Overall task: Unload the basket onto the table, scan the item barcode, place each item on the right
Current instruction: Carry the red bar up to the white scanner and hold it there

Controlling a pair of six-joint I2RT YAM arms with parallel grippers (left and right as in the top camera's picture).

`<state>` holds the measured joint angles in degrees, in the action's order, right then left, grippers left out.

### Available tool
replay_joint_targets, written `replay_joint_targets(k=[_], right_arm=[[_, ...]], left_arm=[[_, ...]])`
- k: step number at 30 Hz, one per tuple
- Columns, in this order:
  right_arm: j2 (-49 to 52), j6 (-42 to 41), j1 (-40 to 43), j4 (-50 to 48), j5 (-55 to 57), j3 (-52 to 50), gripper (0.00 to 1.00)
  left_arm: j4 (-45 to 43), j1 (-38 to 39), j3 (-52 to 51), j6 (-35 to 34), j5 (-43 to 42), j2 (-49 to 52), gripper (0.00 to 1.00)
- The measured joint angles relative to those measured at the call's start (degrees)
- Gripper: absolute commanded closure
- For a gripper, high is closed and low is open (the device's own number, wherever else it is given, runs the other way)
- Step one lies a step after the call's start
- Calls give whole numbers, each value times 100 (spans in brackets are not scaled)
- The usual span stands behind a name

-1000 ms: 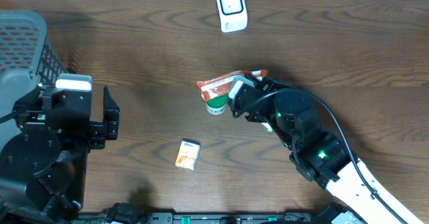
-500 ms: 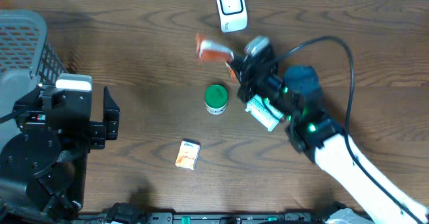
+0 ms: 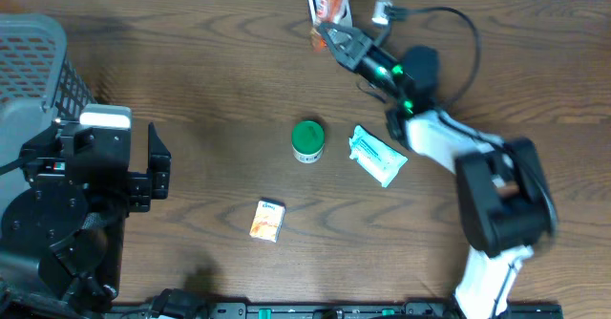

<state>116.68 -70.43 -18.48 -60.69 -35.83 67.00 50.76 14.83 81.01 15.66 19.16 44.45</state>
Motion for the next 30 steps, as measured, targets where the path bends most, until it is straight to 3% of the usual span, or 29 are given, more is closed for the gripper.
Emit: replay_joint_targets(k=[7,11,18,30], right_arm=[[1576,-1005,-96,164,-660,2159,99],[2098,-1506,-46,282,-807,2828,99],[2800,-2179,210,382,-826,2970,99],[3108,-2295,610,892,-817,2970,99]], left_arm=[[-2,0,0,-20,0,2,5],[-2,0,0,-39,0,2,5],[-2,0,0,-42,0,2,5],[-2,0,0,-42,2,2,5]])
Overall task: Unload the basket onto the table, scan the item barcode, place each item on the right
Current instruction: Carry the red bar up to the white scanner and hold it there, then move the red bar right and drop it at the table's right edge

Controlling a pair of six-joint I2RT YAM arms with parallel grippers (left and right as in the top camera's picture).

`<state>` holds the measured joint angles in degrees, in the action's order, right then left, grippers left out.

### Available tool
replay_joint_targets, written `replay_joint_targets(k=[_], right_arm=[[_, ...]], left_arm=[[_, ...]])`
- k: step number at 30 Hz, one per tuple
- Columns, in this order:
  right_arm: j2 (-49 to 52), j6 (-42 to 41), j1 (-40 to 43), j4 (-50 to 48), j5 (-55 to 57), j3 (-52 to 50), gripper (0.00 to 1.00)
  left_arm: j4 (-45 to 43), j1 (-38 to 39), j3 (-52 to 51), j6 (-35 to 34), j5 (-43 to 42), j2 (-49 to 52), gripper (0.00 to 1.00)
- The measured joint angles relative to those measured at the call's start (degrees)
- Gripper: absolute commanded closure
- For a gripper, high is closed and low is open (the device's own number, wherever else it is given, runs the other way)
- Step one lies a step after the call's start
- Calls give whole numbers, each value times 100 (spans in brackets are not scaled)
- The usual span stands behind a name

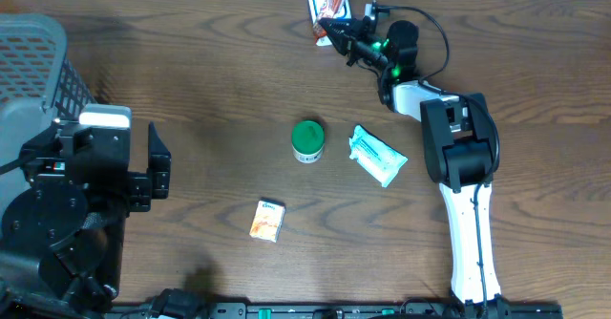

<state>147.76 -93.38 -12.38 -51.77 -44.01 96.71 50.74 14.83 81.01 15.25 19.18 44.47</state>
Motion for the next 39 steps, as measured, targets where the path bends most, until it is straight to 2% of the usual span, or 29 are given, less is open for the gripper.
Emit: replay_joint_targets(k=[5,11,14,17,20,23,25,29,31,34,39], right_arm=[[9,-9,15,-157,-28,0,99],[79,-173,9,-2190,-227,2,99],[59,-518,13,-3283,-306,17,98],[-2,-778,22,-3523,-535,22,98],[-170,-778,22,-3110,-863,20,98],[-522,-476,20,-2256,-1117,20,98],[-901,-11,20,-1303,-1198,17,98],[-2039,1340,15,1362,-966,7,98],[-2732,2229,11,3032,-529,22,98],[-4046,3746,-9,5777,811,46,99],[-5639,5235,-33,8773,3779,114,99]], left_arm=[[0,0,0,0,0,0,5],[-4,0,0,0,-2,0,5],[-2,0,0,0,0,0,5],[0,0,0,0,0,0,5],[2,0,0,0,0,0,5],[2,0,0,0,0,0,5],[-2,0,0,0,-2,0,5],[4,0,0,0,-4,2,5],[2,0,-4,0,-7,4,5],[-11,0,-7,-2,2,7,5],[2,0,-7,0,-4,4,5]])
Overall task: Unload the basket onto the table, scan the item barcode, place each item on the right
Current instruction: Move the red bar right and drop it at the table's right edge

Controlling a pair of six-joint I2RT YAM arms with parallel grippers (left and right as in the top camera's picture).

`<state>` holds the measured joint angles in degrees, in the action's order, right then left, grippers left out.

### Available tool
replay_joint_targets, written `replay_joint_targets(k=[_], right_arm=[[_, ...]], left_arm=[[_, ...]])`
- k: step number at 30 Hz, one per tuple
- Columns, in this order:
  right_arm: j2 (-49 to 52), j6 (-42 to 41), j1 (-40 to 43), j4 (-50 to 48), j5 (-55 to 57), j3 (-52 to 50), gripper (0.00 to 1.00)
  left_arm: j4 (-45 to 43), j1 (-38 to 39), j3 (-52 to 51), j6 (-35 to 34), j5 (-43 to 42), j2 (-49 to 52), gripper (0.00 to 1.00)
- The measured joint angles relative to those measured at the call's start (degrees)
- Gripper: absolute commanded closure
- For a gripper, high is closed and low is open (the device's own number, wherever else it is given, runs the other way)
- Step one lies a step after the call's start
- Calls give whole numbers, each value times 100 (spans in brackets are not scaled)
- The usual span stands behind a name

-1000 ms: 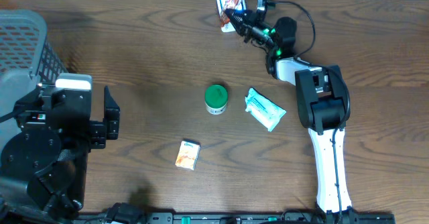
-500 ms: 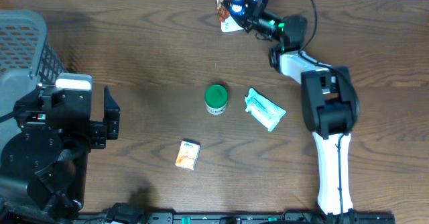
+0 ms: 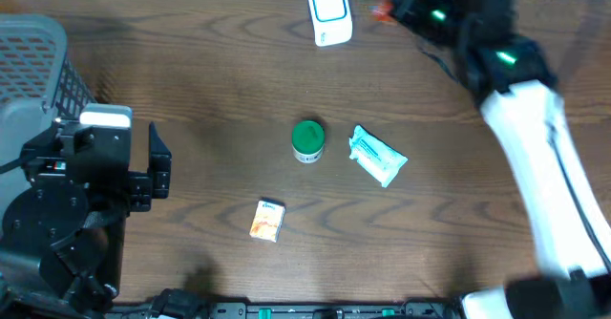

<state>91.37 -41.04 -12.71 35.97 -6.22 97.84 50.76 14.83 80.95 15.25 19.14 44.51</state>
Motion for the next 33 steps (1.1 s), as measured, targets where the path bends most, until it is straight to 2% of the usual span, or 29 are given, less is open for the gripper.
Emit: replay_joint_targets(k=[5,9,12,15,20,27,28,29,30,31,32,33], right_arm=[[-767,608,476,2409,2717,35,99],[-640,789,1292,3069,4148,-109,99],[-474,901,1991,2695,4924,-553,99],[-238,1158,2675,1823,5215,-1182,99],[446,1655,3659,586,4951,-2218,99],[1401,2170,4503,35,4701,-2667,99],[1475,2243,4566,-22,4688,-2667,95],[1510,2282,4605,-61,4669,-2669,71],[1515,2319,4625,-109,4638,-2671,38],[1515,2374,4631,-149,4629,-2671,16],[1508,2406,4631,-168,4627,-2664,1],[1508,2463,4627,-160,4621,-2651,1]], left_arm=[[-2,0,0,-2,4,0,5],[0,0,0,0,2,2,5],[-2,0,0,-2,2,0,5],[0,0,0,-2,2,0,5],[-2,0,0,-2,2,0,5],[-2,0,0,-2,2,0,5],[-2,0,0,-2,2,0,5],[0,0,0,-2,2,0,5],[0,0,0,0,2,0,5],[-2,0,0,0,2,0,5],[0,0,0,-2,2,0,5],[-2,0,0,-2,2,0,5]])
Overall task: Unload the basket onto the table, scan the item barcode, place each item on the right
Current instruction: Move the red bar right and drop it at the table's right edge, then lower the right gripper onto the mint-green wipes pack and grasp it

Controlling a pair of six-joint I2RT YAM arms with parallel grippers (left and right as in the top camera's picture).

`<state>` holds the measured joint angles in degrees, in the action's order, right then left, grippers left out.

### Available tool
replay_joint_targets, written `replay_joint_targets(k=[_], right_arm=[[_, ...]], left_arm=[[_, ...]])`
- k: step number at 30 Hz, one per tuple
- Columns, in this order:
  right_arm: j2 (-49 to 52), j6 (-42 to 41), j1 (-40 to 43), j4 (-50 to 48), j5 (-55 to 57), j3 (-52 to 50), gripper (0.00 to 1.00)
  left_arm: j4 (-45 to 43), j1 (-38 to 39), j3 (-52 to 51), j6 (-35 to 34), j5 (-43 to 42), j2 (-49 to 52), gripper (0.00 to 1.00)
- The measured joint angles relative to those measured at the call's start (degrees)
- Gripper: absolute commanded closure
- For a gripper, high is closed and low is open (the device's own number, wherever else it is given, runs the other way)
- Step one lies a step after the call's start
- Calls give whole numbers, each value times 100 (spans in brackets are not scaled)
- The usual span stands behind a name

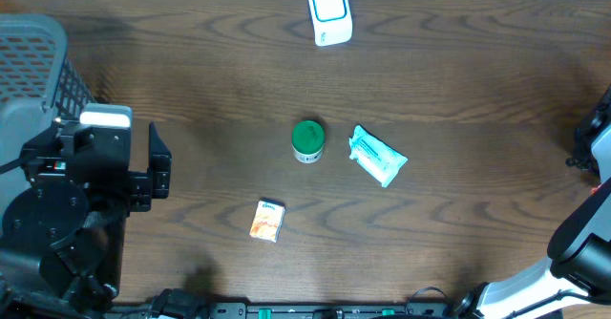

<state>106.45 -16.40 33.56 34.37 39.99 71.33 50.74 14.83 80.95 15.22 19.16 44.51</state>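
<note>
The scanner, a white stand with a blue-rimmed window, stands at the table's far edge with nothing over it. A green-lidded jar, a white and teal packet and a small orange box lie mid-table. My left gripper rests at the left, open and holding nothing, well clear of the items. Only part of my right arm shows at the right edge; its gripper is out of frame.
A grey mesh basket sits in the far left corner behind the left arm. The right arm's white link rises along the right edge from its base at the front.
The right arm was at the far right of the scanner with something orange at its gripper. Now it has swung to the right edge, with the gripper and the orange thing out of frame.
The right gripper held an orange and white packet over the scanner at the two oldest moments. Then the scanner stood bare and the gripper was to its right. Now the arm is at the right edge. The left arm and the three table items never moved.
</note>
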Motion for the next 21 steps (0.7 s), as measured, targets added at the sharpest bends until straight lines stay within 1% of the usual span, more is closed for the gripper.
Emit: replay_joint_targets(k=[5,8,9,10,11,12,13,15,18,21], right_arm=[[-72,184,-26,461,-411,295,1],[-400,203,-149,835,-1207,629,1],[-570,205,-221,962,-1613,734,3],[-793,223,-326,1062,-2149,820,9],[-1019,273,-428,1128,-2640,876,27],[-1222,319,-531,1182,-3108,918,51],[-1460,337,-678,1261,-3757,964,70],[-1735,367,-929,1340,-4765,990,98],[-1836,385,-1453,1397,-6081,966,99],[-1740,391,-2109,1394,-6629,761,99]], left_arm=[[2,0,0,2,2,0,5],[2,0,0,2,0,2,5],[4,0,0,0,0,0,5],[2,0,0,0,0,0,5],[2,0,0,2,0,2,5],[2,0,0,2,0,0,5],[2,0,0,2,0,2,5],[0,0,0,2,0,0,5],[0,0,0,2,0,0,5],[2,0,0,2,0,2,5]])
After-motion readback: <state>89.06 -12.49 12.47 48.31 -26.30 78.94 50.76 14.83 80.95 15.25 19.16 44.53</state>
